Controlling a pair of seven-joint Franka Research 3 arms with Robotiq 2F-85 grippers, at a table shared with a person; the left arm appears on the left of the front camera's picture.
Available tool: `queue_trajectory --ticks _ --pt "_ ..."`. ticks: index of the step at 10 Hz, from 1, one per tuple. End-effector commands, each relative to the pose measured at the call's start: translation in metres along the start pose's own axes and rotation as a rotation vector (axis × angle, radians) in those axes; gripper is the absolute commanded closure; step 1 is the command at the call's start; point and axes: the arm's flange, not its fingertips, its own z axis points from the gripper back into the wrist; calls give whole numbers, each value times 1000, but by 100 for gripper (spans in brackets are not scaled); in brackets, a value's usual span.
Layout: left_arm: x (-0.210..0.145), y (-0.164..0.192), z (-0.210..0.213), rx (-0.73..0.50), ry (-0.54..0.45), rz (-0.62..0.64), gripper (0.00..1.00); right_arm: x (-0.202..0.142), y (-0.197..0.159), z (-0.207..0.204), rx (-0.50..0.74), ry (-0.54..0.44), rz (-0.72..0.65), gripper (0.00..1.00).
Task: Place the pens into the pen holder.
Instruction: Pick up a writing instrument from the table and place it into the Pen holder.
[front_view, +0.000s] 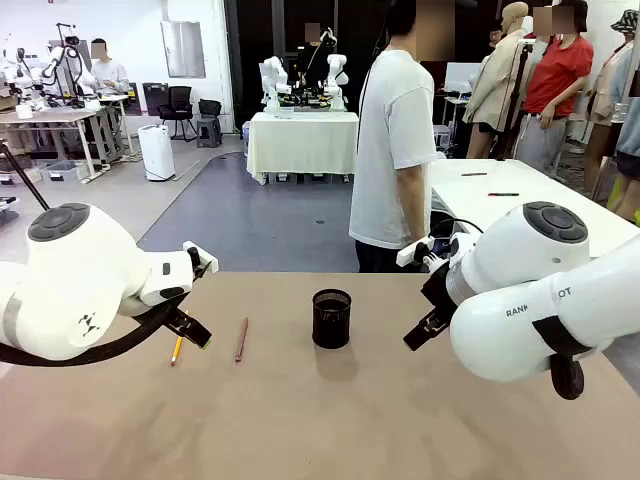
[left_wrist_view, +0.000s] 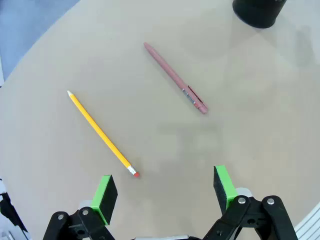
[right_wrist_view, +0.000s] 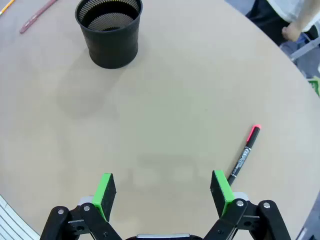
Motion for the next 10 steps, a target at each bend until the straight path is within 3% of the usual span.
queue_trajectory --ticks 1,10 --pt "0 0 0 0 0 0 0 0 0 1 -1 -2 0 0" --pt "0 0 0 0 0 0 0 0 0 1 -1 -2 0 0"
